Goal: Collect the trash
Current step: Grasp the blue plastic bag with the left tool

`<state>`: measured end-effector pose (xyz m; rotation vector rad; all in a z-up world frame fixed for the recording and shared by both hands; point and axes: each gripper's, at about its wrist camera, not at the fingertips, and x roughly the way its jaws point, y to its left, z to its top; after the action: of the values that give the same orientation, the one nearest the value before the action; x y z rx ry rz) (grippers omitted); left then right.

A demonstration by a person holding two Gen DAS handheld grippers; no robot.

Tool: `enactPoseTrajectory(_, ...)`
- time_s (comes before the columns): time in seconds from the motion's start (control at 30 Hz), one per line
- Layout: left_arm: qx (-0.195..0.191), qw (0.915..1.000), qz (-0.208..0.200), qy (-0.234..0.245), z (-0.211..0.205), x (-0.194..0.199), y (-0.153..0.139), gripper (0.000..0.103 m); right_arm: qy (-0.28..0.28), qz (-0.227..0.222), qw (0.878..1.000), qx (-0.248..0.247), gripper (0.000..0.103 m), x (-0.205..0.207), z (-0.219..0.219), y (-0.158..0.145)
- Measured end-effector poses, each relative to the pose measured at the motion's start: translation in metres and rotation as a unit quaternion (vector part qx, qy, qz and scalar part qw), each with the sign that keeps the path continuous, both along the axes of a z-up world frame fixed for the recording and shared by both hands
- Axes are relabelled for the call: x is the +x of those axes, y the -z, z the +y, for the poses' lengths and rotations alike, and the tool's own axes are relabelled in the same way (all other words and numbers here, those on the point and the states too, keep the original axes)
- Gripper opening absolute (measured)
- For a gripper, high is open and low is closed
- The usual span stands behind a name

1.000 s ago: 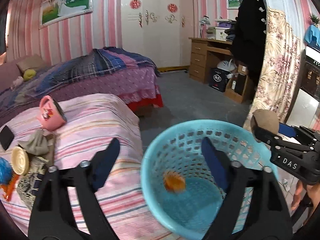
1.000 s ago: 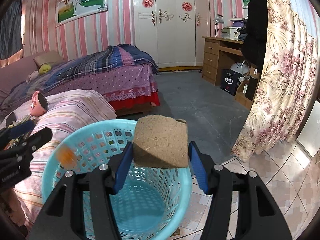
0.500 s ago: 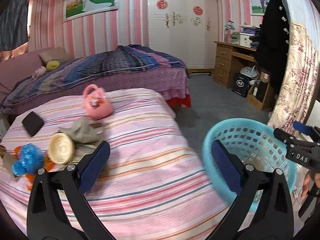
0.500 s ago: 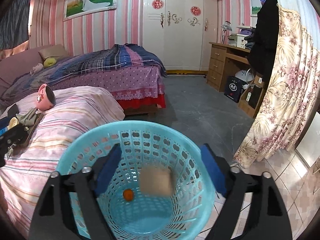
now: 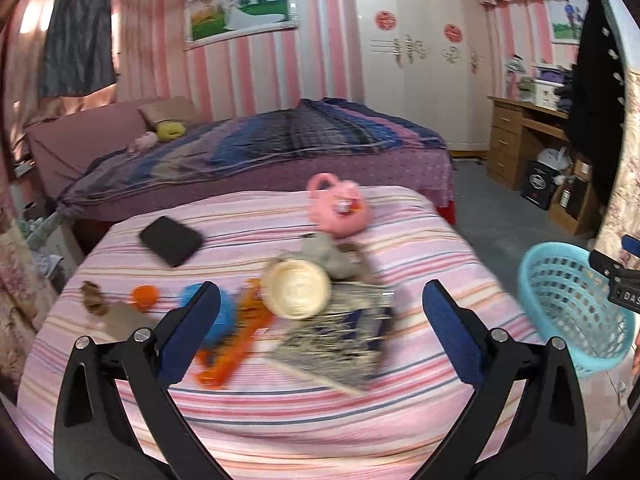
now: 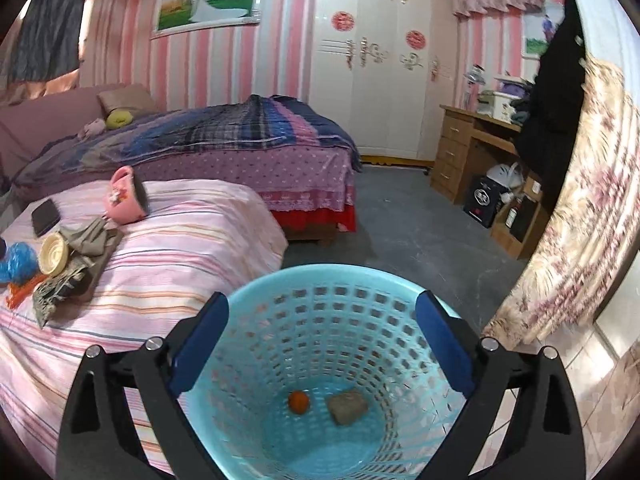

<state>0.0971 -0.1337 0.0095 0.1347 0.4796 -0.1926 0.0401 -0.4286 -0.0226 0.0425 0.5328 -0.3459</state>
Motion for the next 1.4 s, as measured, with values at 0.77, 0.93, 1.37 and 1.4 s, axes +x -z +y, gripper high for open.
enactPoseTrajectory(0.77, -0.007, 0.9952, 0.045, -0.086, 0.13, 0.035, 0.032, 0.098, -0.106, 0.008, 0.994, -0.02, 0.093, 0.058, 0.149, -0.016)
enactPoseTrajectory(0.93, -0.005, 0.9943, 0.064, -0.085, 0.133, 0.049, 0.041, 0.098, -0.115, 0.0, 0.993, -0.023, 0.093, 0.074, 0.164, -0.017)
enactPoseTrajectory(1.37, 0.0, 0.9913, 0.11, -0.072, 0.1, 0.095, 0.064, 0.085, -0.113, 0.03, 0.993, 0.01, 0.093, 0.106, 0.16, 0.013)
enactPoseTrajectory(1.4, 0.005, 0.9908, 0.117, -0.069, 0.097, 0.098, 0.066, 0.074, -0.113, 0.031, 0.993, 0.014, 0.093, 0.108, 0.16, 0.014)
